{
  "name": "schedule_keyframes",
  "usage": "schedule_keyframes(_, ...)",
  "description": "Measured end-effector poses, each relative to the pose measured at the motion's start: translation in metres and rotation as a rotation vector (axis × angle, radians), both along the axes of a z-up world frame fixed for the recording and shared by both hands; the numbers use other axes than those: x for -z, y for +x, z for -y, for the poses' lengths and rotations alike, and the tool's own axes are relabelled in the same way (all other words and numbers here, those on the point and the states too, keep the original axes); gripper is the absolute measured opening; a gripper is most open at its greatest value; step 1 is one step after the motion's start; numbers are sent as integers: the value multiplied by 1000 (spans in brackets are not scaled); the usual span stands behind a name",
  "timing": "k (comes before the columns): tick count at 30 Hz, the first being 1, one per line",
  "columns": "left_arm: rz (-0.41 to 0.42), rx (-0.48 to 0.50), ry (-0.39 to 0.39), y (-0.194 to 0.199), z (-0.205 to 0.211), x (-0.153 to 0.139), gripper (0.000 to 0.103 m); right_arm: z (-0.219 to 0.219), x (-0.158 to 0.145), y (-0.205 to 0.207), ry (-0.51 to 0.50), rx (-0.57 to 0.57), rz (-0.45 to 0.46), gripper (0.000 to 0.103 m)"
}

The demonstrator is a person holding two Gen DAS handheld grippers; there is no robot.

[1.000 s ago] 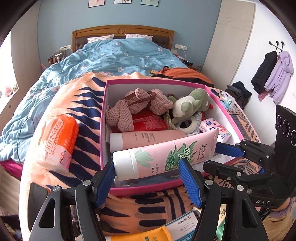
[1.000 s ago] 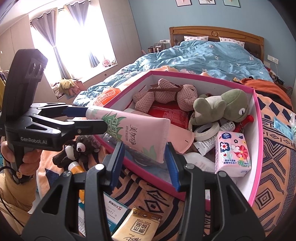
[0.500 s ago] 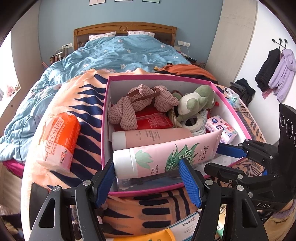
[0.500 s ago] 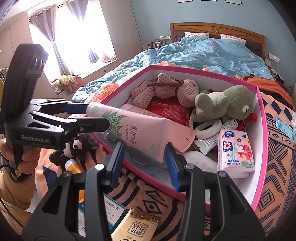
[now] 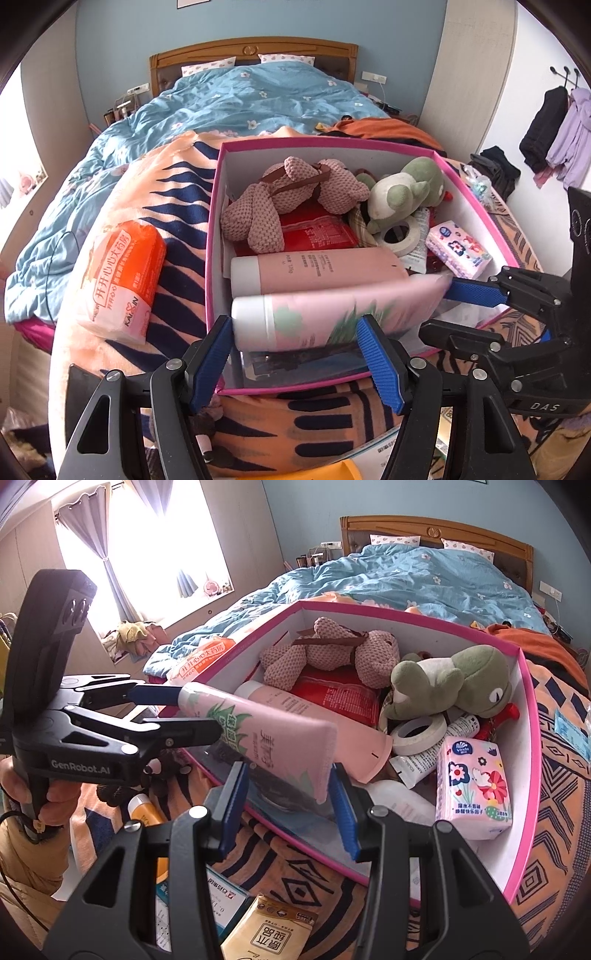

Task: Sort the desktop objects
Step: 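Lower the green-leaf tube with the right gripper into the pink box, then open the right gripper to release the green-leaf tube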

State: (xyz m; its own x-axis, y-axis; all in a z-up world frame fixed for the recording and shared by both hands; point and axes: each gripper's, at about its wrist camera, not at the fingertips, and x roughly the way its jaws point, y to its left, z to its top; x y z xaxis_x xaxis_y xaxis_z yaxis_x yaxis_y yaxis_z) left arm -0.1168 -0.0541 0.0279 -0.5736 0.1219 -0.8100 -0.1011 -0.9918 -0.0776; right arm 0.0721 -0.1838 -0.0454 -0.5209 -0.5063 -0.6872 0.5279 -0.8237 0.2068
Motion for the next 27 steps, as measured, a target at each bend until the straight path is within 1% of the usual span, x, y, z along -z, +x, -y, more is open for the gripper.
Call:
schedule_keyframes(6,-5,-4,-2,-2,0,1,70,5,3,-7,20,-8,10,48)
schedule_keyframes(13,-28,3,2,2,0,2,70,-1,9,-12,7,27,13,48)
schedule_keyframes(18,-36,11,8,5,-1,2,70,-3,13,-17,49,69,0,48)
schedule_keyframes(24,-41,12,10,6,-1,3,70,-1,15,-19,37,61,2,48)
schedule_keyframes(27,-54,18,23,9,0,1,70,2,15,-18,27,47,8,48)
